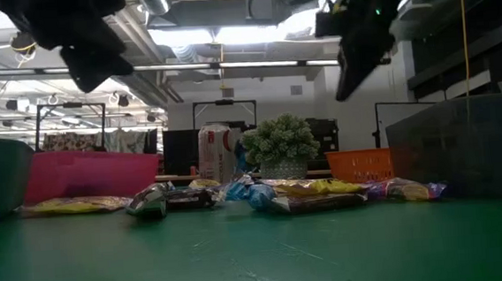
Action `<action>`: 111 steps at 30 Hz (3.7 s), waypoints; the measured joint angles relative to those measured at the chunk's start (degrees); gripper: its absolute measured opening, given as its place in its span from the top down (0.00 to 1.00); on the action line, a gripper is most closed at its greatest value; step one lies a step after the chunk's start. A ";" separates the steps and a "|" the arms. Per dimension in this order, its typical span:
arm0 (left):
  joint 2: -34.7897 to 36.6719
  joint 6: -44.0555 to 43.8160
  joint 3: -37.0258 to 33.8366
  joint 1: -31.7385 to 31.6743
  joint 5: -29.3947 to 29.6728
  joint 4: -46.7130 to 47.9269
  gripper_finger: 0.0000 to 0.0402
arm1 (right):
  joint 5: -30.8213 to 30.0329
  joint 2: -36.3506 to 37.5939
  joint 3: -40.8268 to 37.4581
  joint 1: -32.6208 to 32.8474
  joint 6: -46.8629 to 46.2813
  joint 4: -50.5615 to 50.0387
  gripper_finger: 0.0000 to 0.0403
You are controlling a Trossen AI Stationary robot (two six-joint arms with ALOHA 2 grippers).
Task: Sort candy
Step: Put the brown chocolate candy into the black bin
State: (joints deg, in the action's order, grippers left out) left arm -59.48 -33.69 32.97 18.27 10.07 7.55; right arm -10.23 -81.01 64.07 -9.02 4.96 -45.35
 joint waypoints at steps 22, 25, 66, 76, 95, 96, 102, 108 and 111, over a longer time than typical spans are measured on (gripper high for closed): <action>-0.02 2.87 0.00 -0.03 11.91 -1.67 0.67 | 8.71 -5.90 0.42 12.49 -13.28 17.82 0.46; -0.02 2.88 0.00 -0.03 11.95 -1.66 0.67 | 3.91 -8.22 0.41 14.06 -19.01 18.78 0.46; -0.02 2.89 0.02 -0.01 11.99 -1.65 0.67 | -3.31 -28.02 0.36 15.41 -24.16 28.82 0.46; -0.13 2.90 0.02 -0.01 11.99 -1.61 0.67 | -3.29 -29.63 0.42 15.41 -24.18 29.15 0.46; -0.13 2.88 0.07 0.01 11.97 -1.66 0.67 | -1.95 -31.06 0.55 15.43 -24.17 29.34 0.74; -0.13 2.88 0.07 0.01 11.99 -1.66 0.67 | -1.69 -31.06 0.53 15.43 -24.14 29.30 0.75; -0.13 2.89 0.07 0.01 11.99 -1.66 0.67 | -0.45 -30.80 0.49 15.36 -24.06 29.15 0.72; -0.13 2.89 0.07 0.01 11.97 -1.67 0.67 | 0.80 -28.25 0.12 15.32 -23.09 27.35 0.70; -0.13 2.88 0.05 0.01 11.99 -1.66 0.67 | 1.15 -26.05 0.06 15.32 -22.01 27.19 0.71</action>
State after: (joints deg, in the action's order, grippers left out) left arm -59.61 -30.81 33.02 18.28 22.06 5.89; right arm -9.08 -107.06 64.13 6.31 -17.05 -18.16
